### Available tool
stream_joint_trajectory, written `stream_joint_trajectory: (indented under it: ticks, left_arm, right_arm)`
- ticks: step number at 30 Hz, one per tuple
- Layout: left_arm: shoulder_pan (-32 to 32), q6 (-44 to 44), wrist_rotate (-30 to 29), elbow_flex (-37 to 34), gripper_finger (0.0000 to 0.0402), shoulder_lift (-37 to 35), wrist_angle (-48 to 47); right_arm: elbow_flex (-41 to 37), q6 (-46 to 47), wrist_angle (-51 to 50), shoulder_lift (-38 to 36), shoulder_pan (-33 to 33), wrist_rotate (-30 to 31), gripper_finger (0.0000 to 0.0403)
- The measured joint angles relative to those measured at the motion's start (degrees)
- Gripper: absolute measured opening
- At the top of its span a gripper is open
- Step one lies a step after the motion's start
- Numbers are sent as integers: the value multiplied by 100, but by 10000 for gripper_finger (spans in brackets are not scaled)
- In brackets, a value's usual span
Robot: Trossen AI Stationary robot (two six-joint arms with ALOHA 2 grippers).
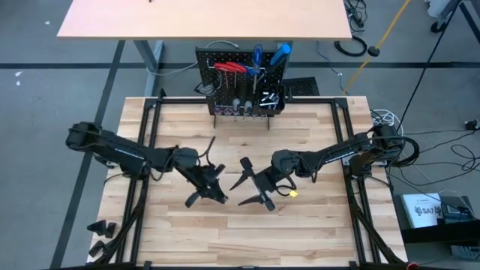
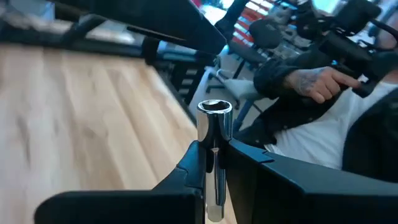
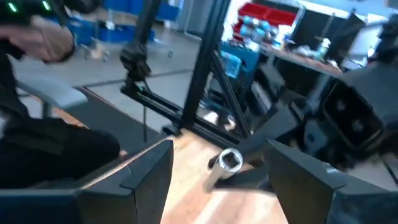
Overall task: Hang tools onto peg board
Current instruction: Put the extension bar into the black bin on the peg board
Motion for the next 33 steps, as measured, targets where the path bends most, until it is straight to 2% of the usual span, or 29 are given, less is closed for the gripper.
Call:
stream_joint_trajectory:
  ticks: [3, 8, 11, 16, 27, 33]
  left_arm:
    - [-99, 219, 0, 0, 32, 365, 651]
    - [-161, 433, 23, 7, 32, 818, 1554]
    - [-171, 620, 45, 11, 32, 981, 1782]
    - [-200, 996, 59, 13, 32, 1096, 1873]
    - [-203, 1134, 61, 15, 38, 1212, 1887]
    - [-203, 1176, 66, 15, 43, 1212, 1943]
  right_arm:
    - [0, 122, 96, 3, 20, -245, 242]
    - [4, 151, 254, 113, 144, -252, 242]
    - [2, 171, 503, 293, 217, -228, 242]
    - [2, 192, 733, 599, 236, -209, 242]
    - [111, 609, 927, 852, 67, -194, 242]
    - [118, 702, 858, 872, 68, -201, 221]
